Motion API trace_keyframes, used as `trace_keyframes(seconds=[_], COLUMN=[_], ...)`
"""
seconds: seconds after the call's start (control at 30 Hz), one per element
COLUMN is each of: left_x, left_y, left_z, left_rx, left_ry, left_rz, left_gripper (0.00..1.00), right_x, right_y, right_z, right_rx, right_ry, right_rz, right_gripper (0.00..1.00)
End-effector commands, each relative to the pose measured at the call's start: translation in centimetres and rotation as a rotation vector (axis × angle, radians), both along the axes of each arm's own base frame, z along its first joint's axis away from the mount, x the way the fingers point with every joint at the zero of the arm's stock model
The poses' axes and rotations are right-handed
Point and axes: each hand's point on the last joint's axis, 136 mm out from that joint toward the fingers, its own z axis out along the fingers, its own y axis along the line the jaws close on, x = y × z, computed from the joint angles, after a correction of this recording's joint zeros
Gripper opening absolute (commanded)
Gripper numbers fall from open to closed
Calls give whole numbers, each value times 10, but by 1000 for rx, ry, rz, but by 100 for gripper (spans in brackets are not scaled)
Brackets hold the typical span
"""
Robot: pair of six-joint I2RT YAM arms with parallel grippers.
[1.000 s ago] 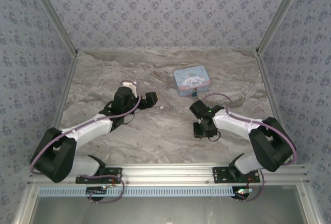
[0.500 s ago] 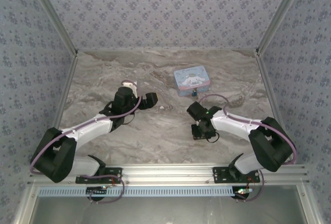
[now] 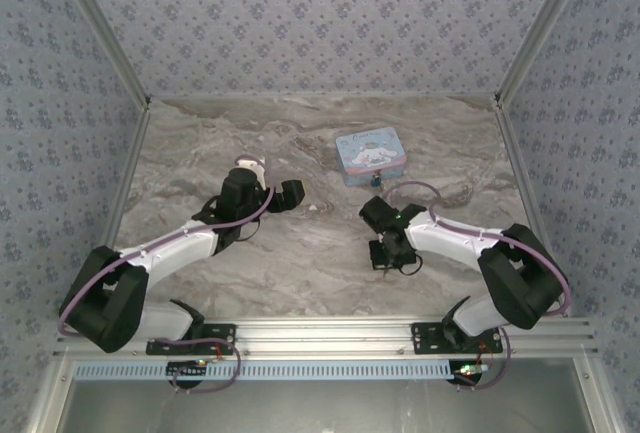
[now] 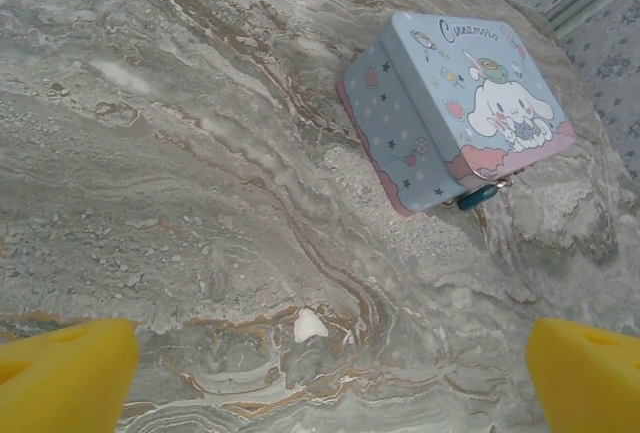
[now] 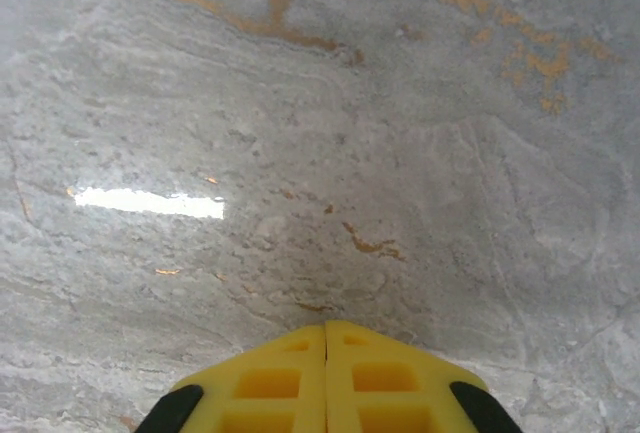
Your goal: Unlock the padlock with the key
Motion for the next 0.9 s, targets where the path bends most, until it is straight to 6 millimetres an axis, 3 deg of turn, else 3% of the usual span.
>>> trace_keyframes(seconds=[0.0, 0.23, 0.4, 0.6, 0.87], left_x=[7, 6, 4, -1, -5], left_y=[0, 4, 5, -4, -21], left_z=[25, 31, 37, 57, 82], left_rx=[7, 21, 4, -85, -321], left_ry=[-61, -78, -74, -92, -11], left_rz=[5, 16, 23, -9, -22], left_gripper=[100, 99, 99, 99, 97], right_x=[-3, 6, 21, 55, 111], right_y=[-3, 1, 12, 35, 53], right_z=[1, 7, 24, 63, 138], right_rx=[-34, -26, 40, 227, 481], right_ry=[17, -15, -91, -243, -505], right_rz=[19, 34, 30, -26, -83], right_gripper=[5, 0, 0, 0, 0])
